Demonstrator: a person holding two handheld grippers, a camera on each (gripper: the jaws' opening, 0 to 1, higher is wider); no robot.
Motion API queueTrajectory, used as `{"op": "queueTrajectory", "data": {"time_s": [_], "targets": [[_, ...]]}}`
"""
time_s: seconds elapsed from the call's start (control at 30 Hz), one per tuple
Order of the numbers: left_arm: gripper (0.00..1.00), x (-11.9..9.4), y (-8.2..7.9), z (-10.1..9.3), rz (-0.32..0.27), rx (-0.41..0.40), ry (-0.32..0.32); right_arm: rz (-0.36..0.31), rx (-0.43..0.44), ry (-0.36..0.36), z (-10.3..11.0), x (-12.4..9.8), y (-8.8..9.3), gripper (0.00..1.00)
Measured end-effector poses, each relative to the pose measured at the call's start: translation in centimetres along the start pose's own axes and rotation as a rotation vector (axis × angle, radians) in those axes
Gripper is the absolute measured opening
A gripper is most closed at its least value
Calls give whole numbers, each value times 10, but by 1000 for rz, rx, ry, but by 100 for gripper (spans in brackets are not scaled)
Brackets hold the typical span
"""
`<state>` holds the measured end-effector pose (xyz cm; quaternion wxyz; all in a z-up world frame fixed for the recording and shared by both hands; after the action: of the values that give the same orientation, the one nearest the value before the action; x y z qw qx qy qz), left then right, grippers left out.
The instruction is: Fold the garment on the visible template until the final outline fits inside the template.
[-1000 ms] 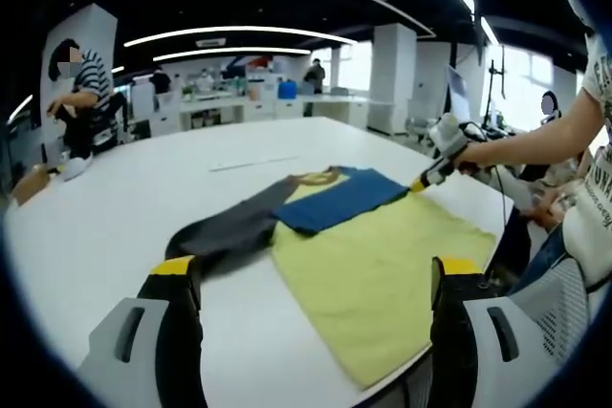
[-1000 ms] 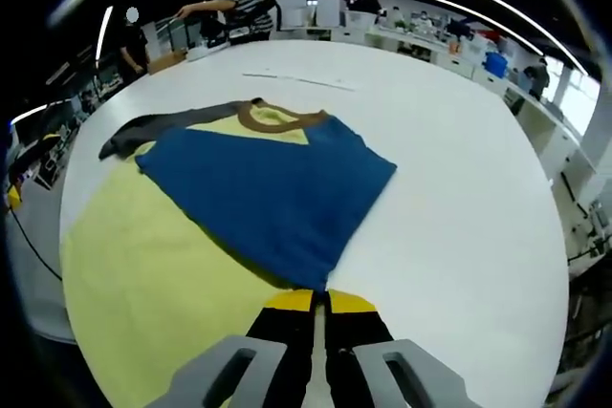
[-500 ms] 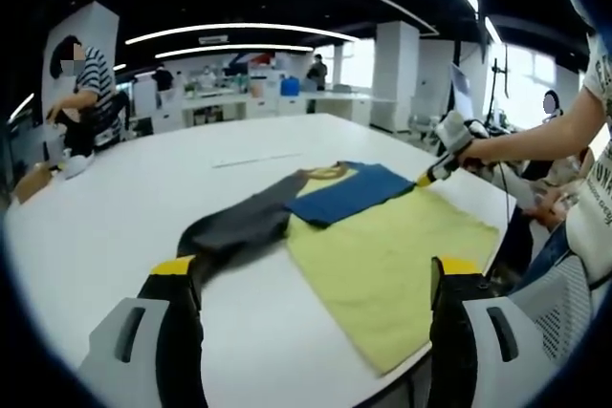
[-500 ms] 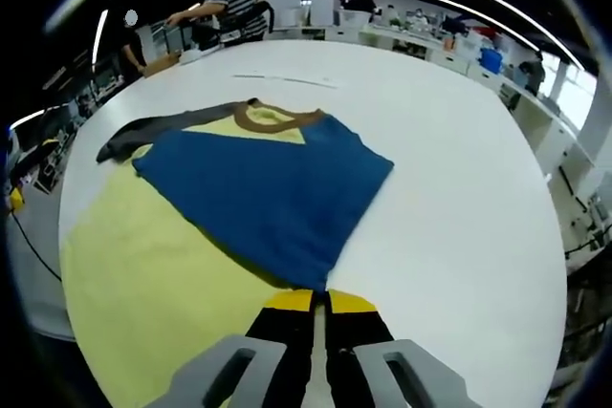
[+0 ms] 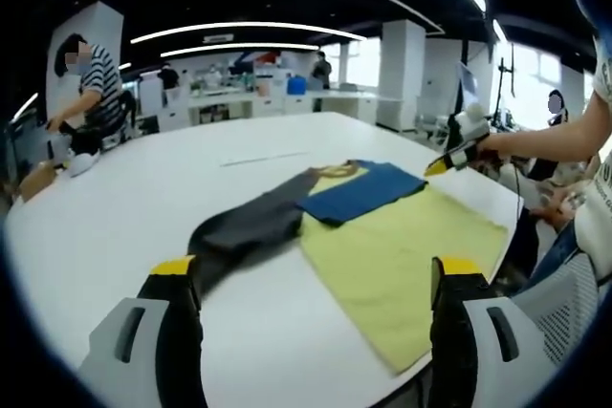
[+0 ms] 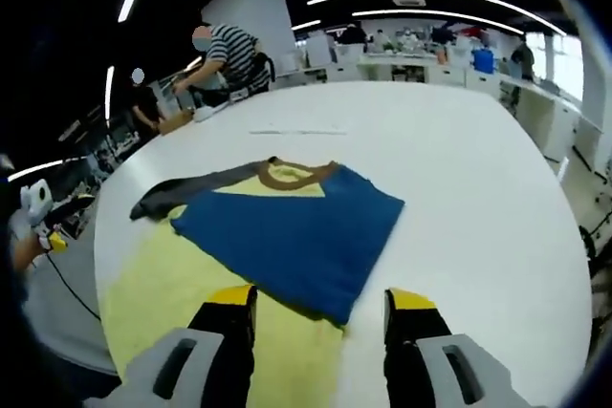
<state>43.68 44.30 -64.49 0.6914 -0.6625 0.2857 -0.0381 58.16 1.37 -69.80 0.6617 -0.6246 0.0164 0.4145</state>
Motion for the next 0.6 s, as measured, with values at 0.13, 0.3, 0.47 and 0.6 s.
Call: {"op": "queueTrajectory", "data": {"time_s": [0.13,0.3,0.47,0.6], "targets": [[97,1,2,3,3,7,-10,-22,-42,-36,14,-6,-2,72],[97,1,8,12,7,11,-18,-70,-78,-100,39,-17,-6,91],[96,0,19,33,4,3,-43,-96,-111,-148,64,-30,-9,99],[93,-2,25,46,21,12,-67,-115,-122,-169,77,-40,-12,99]]}}
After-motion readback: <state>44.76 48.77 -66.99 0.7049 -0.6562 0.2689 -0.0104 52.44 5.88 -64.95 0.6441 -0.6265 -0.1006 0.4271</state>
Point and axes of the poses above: the point that each gripper's makers call its tool centre point, and the gripper's own axes: x roughly forward along the fingers, z roughly to its left, y roughly out of its underside, the point moved 6 cm from there along -x, roughly backward along the fingers, and after that the axes turned 4 degrees about -z, right-handed, at the moved point
